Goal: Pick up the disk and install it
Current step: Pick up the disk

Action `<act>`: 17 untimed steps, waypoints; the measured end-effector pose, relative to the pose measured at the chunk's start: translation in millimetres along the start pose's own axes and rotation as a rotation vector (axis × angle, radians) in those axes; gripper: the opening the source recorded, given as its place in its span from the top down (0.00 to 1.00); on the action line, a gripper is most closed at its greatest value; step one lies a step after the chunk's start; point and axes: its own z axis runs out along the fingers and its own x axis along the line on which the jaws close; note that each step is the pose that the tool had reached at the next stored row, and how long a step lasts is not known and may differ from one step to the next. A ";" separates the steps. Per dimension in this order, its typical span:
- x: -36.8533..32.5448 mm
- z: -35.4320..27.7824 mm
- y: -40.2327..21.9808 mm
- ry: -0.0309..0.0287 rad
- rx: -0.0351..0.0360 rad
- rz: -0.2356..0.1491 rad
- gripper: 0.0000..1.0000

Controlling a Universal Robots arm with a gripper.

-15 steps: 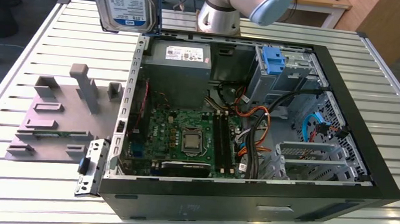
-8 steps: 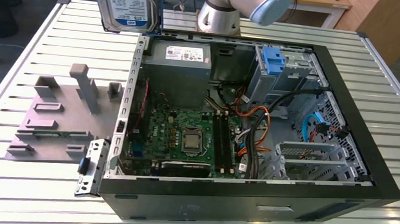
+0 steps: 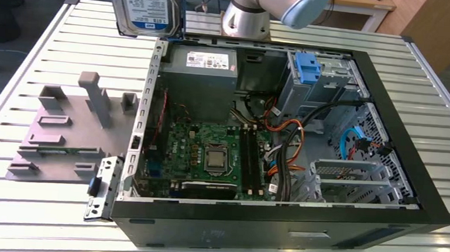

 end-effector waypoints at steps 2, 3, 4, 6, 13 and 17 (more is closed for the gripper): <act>0.0 0.0 -1.0 0.0000 0.0000 0.000 0.63; 0.0 0.0 -1.4 0.0000 0.0000 0.000 0.63; 0.0 -0.1 -1.9 0.0000 0.0000 0.000 0.63; 0.1 0.0 -2.8 0.0000 0.0000 0.000 0.63; 0.2 -0.2 -6.2 0.0000 0.0000 0.000 0.63; 0.2 -0.2 -8.2 0.0000 0.0000 0.000 0.63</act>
